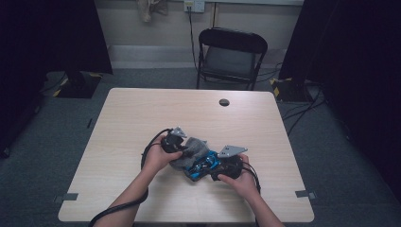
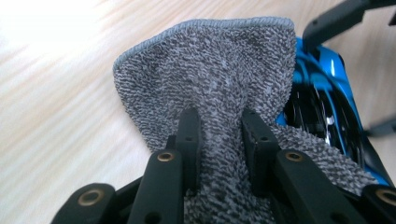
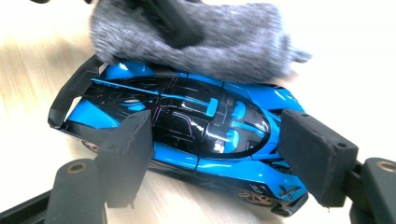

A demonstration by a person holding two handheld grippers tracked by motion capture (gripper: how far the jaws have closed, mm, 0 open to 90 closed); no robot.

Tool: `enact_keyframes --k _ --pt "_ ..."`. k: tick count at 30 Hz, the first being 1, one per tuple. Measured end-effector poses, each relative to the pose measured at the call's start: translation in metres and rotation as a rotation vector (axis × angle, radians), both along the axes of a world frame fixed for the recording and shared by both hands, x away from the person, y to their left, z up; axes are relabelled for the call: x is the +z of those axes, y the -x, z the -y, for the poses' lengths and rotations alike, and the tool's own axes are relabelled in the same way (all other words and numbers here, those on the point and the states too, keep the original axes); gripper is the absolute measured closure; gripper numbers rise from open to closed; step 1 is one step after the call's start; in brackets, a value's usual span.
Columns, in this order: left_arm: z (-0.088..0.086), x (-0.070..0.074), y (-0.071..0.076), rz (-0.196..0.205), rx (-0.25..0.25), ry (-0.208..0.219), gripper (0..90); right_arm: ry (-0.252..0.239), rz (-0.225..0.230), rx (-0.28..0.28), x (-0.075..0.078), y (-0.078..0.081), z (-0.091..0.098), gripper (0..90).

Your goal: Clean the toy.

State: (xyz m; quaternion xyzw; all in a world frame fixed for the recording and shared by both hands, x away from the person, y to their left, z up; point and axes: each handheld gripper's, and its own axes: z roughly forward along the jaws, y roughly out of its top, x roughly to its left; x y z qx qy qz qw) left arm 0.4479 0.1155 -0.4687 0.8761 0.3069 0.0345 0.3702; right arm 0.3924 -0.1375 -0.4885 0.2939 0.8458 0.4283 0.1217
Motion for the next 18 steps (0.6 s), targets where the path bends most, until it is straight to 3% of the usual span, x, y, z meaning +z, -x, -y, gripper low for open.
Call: enact_keyframes --k 8,10,18 --pt "-0.024 0.004 0.017 0.015 0.032 0.018 72.1 -0.005 0.005 -0.001 -0.001 0.000 0.000 26.2" --pt "-0.039 0.006 0.022 0.026 0.066 0.010 72.1 -0.004 0.004 -0.001 -0.001 0.000 0.000 26.2" --pt "-0.063 0.009 0.041 0.032 0.076 -0.009 72.1 -0.005 0.005 -0.002 -0.001 0.001 0.000 26.2"
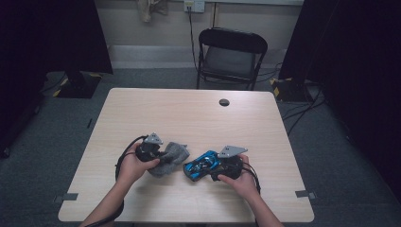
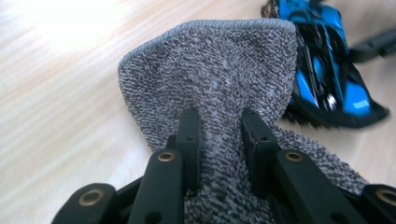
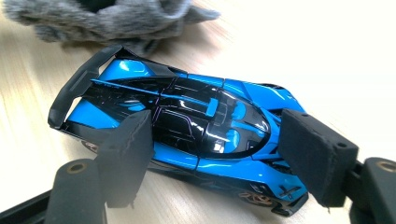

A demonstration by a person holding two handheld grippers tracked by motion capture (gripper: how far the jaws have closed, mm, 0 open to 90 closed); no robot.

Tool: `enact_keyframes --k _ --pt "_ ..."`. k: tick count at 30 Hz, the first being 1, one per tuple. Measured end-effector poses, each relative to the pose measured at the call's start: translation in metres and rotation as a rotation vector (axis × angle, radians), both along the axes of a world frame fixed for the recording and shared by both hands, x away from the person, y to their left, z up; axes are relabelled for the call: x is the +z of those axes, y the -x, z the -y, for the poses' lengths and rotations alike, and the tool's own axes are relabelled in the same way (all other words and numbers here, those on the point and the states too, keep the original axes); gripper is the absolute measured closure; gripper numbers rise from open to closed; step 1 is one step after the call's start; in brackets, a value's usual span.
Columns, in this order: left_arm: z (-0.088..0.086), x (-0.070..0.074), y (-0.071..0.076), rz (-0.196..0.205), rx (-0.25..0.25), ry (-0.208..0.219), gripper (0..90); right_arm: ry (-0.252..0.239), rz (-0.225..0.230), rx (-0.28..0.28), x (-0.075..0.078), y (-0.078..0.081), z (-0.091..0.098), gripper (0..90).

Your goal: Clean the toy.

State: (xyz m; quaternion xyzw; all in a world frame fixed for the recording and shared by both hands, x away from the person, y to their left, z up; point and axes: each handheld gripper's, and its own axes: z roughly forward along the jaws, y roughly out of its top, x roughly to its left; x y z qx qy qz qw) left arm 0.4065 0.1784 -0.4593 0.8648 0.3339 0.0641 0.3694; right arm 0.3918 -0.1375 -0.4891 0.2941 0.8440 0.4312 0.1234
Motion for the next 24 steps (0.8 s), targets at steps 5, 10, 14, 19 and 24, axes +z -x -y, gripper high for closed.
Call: enact_keyframes --k 5,10,14,19,24 --pt "-0.004 -0.007 0.017 -0.007 -0.008 -0.021 72.1 0.000 0.000 0.000 0.000 0.000 0.000 26.2" --pt "0.003 -0.015 0.027 -0.006 -0.028 -0.025 72.0 0.001 -0.001 -0.002 0.000 0.000 0.000 26.1" --pt "0.012 -0.016 0.033 -0.016 -0.066 -0.019 72.1 0.001 -0.001 -0.002 0.000 0.000 -0.001 26.1" --pt "0.019 -0.017 0.041 -0.031 -0.098 0.006 72.1 0.002 -0.002 0.000 0.000 0.000 0.000 26.1" --pt "0.022 -0.016 0.047 -0.034 -0.123 -0.003 72.1 0.002 -0.002 -0.001 0.000 0.000 0.000 26.1"
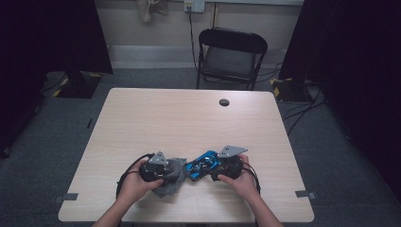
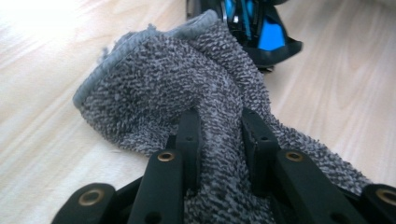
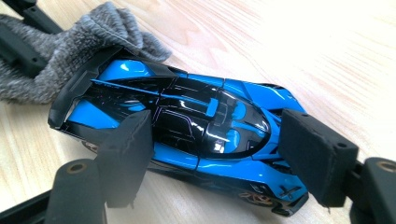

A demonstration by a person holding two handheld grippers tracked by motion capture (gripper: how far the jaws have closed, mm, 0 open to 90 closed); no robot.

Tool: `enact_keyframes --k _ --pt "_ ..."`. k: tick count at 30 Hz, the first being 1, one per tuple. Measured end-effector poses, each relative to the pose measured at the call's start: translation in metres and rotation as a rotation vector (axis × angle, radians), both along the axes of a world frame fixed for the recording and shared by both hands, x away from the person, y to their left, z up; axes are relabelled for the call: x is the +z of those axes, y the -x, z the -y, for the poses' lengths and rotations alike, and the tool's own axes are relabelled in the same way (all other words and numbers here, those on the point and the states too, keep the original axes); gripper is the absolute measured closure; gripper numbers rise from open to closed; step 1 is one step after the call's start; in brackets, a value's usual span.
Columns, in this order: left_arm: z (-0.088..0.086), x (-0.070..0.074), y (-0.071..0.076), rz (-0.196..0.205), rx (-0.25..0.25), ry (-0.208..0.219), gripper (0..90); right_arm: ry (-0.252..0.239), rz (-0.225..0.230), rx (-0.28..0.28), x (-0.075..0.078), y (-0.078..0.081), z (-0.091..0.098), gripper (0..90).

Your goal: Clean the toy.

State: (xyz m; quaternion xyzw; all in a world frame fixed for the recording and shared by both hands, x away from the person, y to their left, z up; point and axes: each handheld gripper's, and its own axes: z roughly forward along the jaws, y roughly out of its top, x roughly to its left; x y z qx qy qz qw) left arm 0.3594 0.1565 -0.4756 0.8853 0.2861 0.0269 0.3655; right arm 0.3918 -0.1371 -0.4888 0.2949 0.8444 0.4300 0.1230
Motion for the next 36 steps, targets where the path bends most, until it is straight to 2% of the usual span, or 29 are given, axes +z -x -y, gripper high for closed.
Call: enact_keyframes --k 3,10,21,30,33,36 --pt "0.003 0.001 0.005 -0.003 -0.021 -0.004 72.1 -0.001 0.001 -0.001 0.000 0.000 0.000 26.1" --pt "0.004 -0.001 0.009 -0.012 -0.030 0.013 72.1 -0.002 0.001 -0.002 0.000 0.000 0.000 26.1" --pt "0.009 0.002 0.017 0.020 -0.037 -0.025 72.1 -0.005 0.004 -0.003 -0.001 0.001 0.000 26.0" --pt "0.015 0.003 0.028 0.025 -0.069 -0.028 72.1 -0.003 0.002 -0.002 0.000 0.000 0.000 26.0" --pt "0.017 0.005 0.032 0.016 -0.090 -0.039 72.1 -0.002 0.002 -0.002 0.000 0.000 0.000 26.0" --pt "0.019 0.005 0.035 0.017 -0.093 -0.024 72.1 -0.002 0.001 -0.002 0.000 0.000 0.000 26.0"
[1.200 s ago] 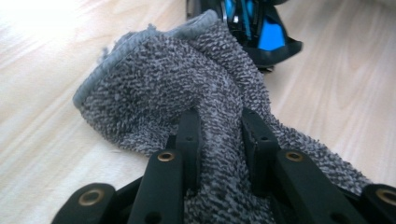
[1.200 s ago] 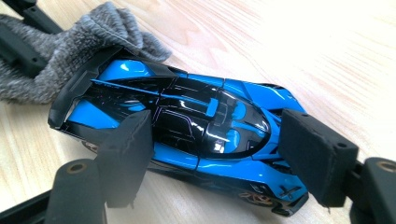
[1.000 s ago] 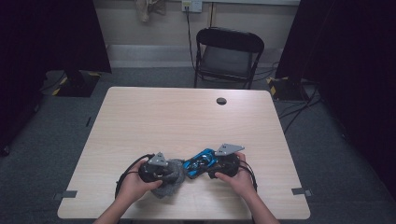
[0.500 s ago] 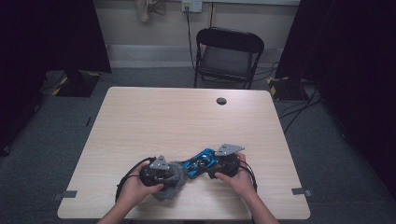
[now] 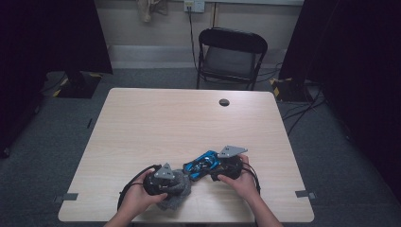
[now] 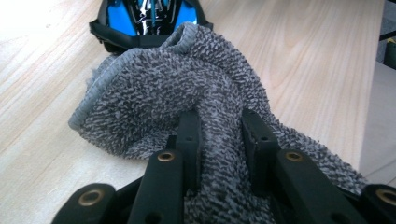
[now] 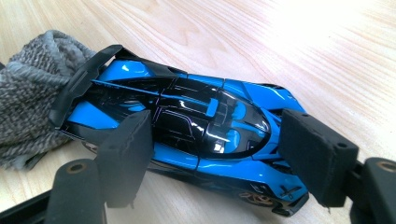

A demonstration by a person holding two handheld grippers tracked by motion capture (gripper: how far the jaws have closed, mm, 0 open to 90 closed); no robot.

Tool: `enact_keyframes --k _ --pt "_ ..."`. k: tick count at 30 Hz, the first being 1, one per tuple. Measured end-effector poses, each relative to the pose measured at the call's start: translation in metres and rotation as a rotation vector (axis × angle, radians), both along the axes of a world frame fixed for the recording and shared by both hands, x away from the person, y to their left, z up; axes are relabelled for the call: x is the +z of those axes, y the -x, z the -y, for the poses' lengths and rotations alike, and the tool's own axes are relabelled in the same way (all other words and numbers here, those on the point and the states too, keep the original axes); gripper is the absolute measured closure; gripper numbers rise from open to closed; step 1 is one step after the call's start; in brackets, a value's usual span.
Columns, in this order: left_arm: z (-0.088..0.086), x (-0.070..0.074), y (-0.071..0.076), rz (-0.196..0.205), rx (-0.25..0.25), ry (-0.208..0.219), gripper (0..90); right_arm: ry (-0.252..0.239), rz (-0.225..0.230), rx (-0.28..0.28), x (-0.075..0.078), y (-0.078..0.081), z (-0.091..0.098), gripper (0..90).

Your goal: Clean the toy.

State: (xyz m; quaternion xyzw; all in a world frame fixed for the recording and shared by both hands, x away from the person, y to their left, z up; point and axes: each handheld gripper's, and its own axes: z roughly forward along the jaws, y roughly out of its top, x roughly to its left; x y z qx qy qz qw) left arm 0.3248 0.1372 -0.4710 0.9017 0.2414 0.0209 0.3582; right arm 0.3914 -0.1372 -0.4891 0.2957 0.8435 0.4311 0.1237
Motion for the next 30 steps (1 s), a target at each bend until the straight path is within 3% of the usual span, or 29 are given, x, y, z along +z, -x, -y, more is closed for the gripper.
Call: enact_keyframes --k 15,22,24,30 --pt "0.003 0.003 0.005 -0.018 -0.041 0.003 72.1 0.001 -0.001 0.001 0.000 0.000 0.000 26.0" --pt "0.007 0.007 0.009 -0.010 -0.054 0.033 72.1 0.001 0.000 0.001 0.000 0.000 0.000 26.0" --pt "0.008 0.006 0.007 -0.011 -0.057 0.008 72.0 0.001 0.000 0.001 0.000 0.000 0.000 26.0" --pt "0.004 0.001 -0.004 -0.013 -0.029 -0.004 71.9 0.000 0.000 0.000 0.000 0.000 0.000 26.1"
